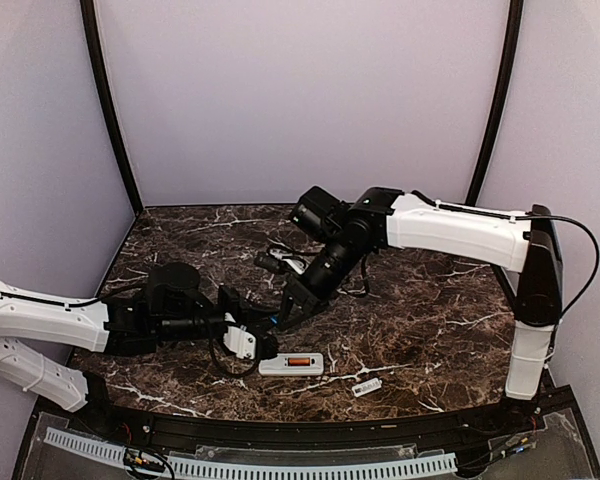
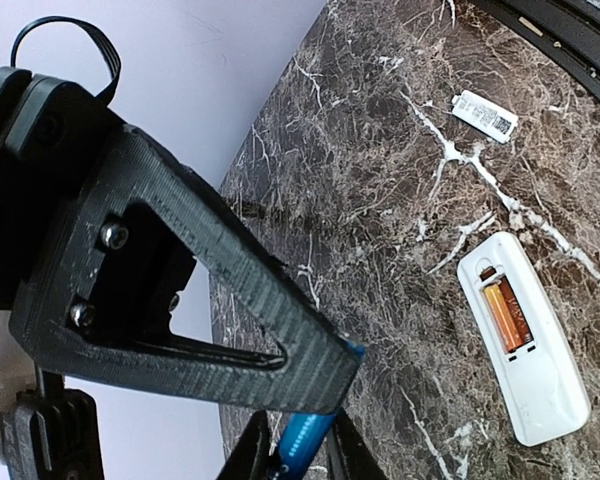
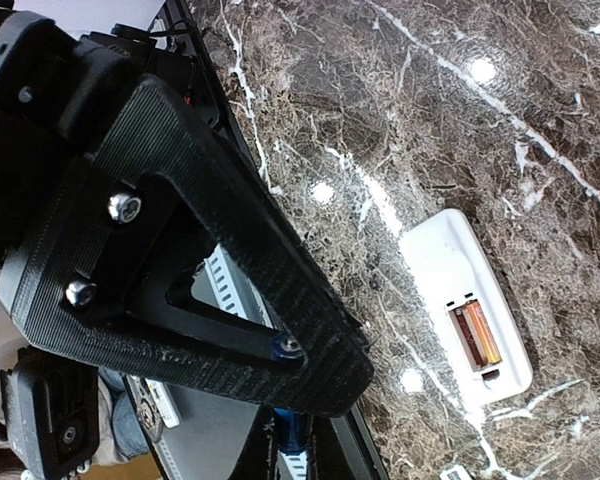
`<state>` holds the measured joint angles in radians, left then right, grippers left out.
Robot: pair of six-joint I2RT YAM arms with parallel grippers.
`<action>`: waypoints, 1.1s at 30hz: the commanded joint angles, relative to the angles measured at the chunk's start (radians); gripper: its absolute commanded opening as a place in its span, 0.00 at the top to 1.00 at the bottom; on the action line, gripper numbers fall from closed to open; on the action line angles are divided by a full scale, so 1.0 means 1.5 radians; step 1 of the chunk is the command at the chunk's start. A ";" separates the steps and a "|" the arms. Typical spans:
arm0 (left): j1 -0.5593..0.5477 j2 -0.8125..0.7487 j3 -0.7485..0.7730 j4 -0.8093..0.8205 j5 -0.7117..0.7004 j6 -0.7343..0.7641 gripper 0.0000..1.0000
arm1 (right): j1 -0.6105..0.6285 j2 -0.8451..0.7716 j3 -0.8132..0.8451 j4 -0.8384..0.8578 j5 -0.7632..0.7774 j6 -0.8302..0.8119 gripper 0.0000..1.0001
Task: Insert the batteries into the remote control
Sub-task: Pass from the right arm to the left, then pass from the left arm to the right
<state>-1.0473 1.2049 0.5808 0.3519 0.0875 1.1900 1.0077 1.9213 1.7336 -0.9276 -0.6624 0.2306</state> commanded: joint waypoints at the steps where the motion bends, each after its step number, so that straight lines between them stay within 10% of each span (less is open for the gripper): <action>1: -0.003 0.002 0.000 0.002 -0.001 0.000 0.87 | 0.006 0.017 0.020 -0.003 -0.014 -0.012 1.00; 10: -0.003 -0.020 -0.003 -0.007 0.007 -0.056 1.00 | 0.005 0.017 0.023 0.005 0.022 -0.009 1.00; 20: -0.003 -0.030 0.041 -0.091 -0.076 -0.358 1.00 | -0.033 -0.149 -0.107 0.183 0.136 0.083 0.48; 26: -0.002 -0.041 0.045 -0.088 -0.061 -0.488 1.00 | -0.043 -0.281 -0.284 0.423 0.146 0.190 0.43; 33: -0.002 -0.030 0.060 -0.071 -0.060 -0.538 1.00 | -0.036 -0.258 -0.292 0.430 0.175 0.243 0.33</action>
<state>-1.0481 1.1610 0.6418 0.2375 -0.0017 0.4675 0.9417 1.4948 1.3125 -0.3584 -0.4362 0.5259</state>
